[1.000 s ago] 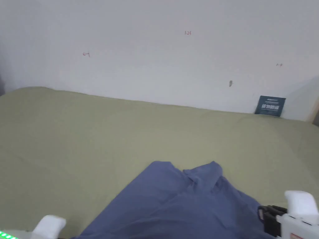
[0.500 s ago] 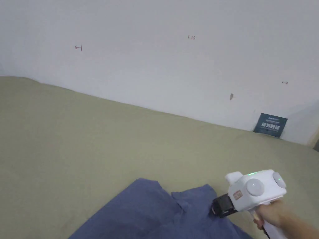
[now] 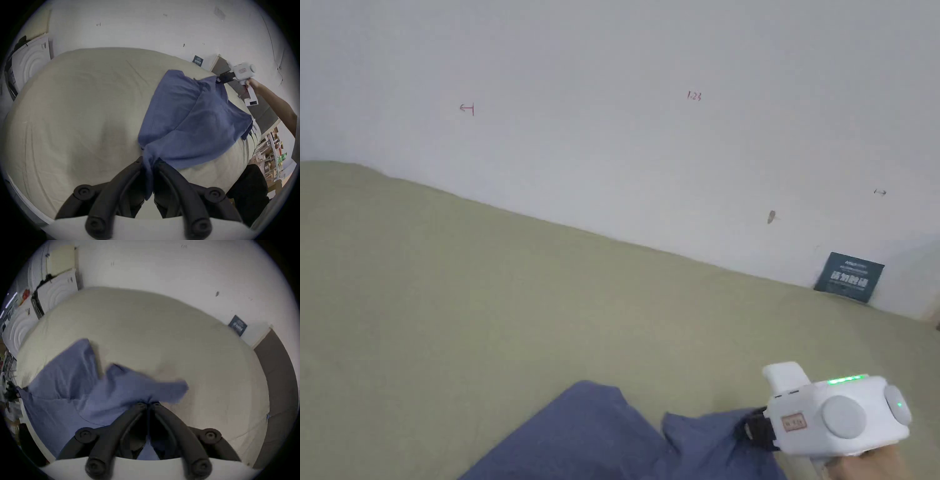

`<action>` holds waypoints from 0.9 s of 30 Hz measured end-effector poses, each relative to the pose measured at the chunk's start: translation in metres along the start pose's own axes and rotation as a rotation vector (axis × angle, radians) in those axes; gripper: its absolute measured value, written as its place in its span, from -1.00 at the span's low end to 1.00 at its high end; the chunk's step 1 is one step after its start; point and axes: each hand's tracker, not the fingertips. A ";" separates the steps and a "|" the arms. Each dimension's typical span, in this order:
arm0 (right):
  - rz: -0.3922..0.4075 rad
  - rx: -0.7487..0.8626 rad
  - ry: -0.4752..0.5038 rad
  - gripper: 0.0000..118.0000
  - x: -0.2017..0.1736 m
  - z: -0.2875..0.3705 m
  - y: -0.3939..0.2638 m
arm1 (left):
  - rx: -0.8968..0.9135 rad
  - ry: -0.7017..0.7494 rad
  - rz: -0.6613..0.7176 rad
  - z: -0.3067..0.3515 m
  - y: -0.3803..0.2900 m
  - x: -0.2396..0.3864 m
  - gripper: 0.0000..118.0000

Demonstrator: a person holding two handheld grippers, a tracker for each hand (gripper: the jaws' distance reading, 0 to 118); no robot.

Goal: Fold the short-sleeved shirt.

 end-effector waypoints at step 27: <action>-0.155 0.882 -0.331 -0.96 0.073 0.319 0.184 | 0.646 0.318 -0.107 0.113 0.387 0.038 -0.84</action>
